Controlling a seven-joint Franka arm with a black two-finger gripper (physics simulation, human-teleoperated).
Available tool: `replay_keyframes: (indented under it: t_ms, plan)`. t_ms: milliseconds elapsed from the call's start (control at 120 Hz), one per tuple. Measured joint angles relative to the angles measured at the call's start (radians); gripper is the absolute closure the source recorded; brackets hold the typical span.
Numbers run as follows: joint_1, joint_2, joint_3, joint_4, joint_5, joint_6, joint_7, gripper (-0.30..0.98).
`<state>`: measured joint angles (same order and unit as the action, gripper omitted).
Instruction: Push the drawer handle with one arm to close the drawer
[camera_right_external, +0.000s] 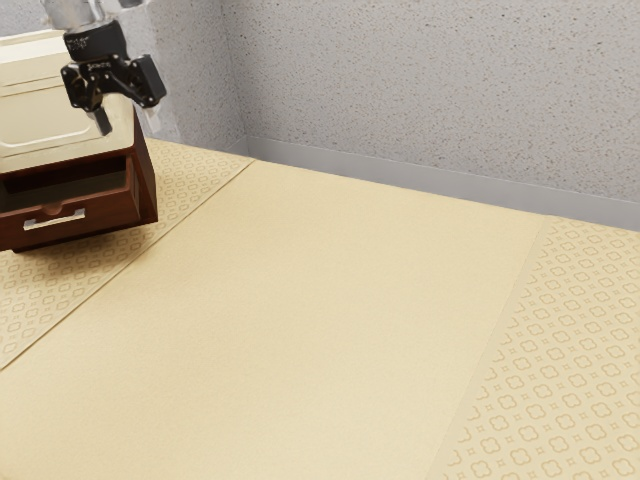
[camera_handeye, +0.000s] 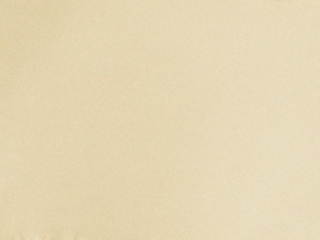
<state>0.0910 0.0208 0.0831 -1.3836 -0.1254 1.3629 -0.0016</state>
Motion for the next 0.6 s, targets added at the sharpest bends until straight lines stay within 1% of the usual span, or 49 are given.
replay_keyframes:
  t_ms: [75, 125, 167, 217, 233, 275, 333, 375, 408, 458, 517, 600]
  plan:
    - [0.055, -0.013, -0.010, -0.069, 0.013, 0.032, 0.002, 0.00]
    - [0.085, -0.051, -0.012, -0.144, 0.016, 0.055, 0.003, 0.00]
    - [0.099, -0.135, -0.012, -0.261, 0.021, 0.082, 0.003, 0.00]
    - [0.083, -0.232, -0.014, -0.398, 0.030, 0.114, 0.004, 0.01]
    - [0.099, -0.263, -0.022, -0.444, 0.033, 0.124, 0.004, 0.01]
    - [0.177, -0.329, -0.064, -0.537, 0.038, 0.145, 0.005, 0.02]
    - [0.339, -0.443, -0.158, -0.665, 0.040, 0.168, 0.007, 0.04]
    - [0.427, -0.511, -0.188, -0.738, 0.040, 0.180, 0.009, 0.06]
    - [0.475, -0.545, -0.200, -0.777, 0.038, 0.188, 0.010, 0.09]
    - [0.548, -0.575, -0.213, -0.825, 0.034, 0.200, 0.011, 0.17]
    - [0.588, -0.580, -0.220, -0.850, 0.032, 0.219, 0.012, 0.24]
    - [0.605, -0.498, -0.221, -0.857, 0.033, 0.279, 0.014, 0.32]
